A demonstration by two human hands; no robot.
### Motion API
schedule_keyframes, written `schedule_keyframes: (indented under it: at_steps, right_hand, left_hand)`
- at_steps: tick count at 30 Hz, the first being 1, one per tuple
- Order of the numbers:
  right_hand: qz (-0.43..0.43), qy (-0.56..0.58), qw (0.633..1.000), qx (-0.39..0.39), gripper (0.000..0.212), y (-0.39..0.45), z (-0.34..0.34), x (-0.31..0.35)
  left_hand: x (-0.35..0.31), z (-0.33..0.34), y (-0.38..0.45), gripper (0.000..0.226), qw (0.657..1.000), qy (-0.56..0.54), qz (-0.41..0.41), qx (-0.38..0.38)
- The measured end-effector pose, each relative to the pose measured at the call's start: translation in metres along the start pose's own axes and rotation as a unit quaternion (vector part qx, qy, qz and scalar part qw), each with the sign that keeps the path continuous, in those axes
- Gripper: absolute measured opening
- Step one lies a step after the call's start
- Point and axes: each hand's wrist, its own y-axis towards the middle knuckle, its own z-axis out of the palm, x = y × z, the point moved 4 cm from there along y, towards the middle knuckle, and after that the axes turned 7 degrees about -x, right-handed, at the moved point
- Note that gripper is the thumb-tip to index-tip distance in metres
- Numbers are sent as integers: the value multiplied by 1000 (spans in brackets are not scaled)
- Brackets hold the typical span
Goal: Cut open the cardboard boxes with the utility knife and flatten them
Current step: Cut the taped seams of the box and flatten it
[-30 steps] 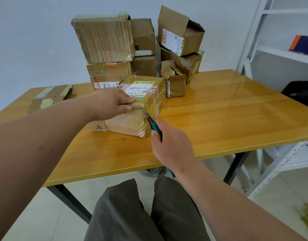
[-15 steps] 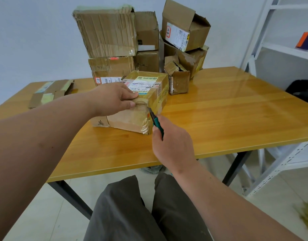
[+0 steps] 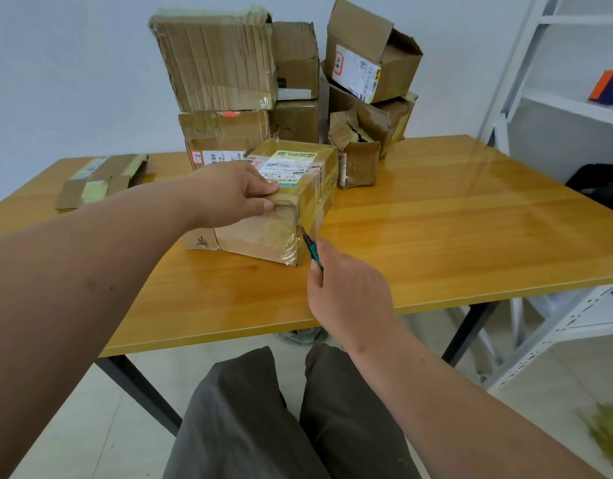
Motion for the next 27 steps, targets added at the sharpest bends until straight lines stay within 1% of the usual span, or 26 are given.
schedule_keyframes:
  at_steps: [3, 5, 7, 9, 12, 13, 16, 21, 27]
  right_hand:
    - [14, -24, 998, 59, 35, 7, 6, -4]
    - [36, 2, 995, 92, 21, 12, 7, -7]
    - [62, 37, 992, 101, 8, 13, 5, -12]
    - [66, 52, 994, 71, 11, 9, 2, -15]
    - [50, 65, 996, 28, 6, 6, 0, -11]
    - [47, 70, 996, 21, 8, 7, -1, -9]
    - [38, 76, 996, 9, 16, 9, -1, -4]
    - [39, 94, 995, -19, 21, 9, -7, -2]
    - [42, 92, 995, -6, 27, 16, -9, 4]
  left_hand:
    - [-1, -1, 0, 45, 1000, 0, -3, 0]
    - [-1, -3, -1, 45, 1000, 2, -6, 3]
    - [-1, -3, -1, 46, 1000, 6, -6, 5]
    - [-1, -1, 0, 45, 1000, 5, -4, 4]
    - [1, 0, 2, 45, 1000, -17, -6, -2]
    - [2, 0, 2, 44, 1000, -23, -7, -3]
    - [2, 0, 1, 44, 1000, -24, -6, -5]
    - [0, 0, 0, 45, 1000, -26, -5, -7]
    - [-2, -2, -1, 45, 1000, -8, -1, -5]
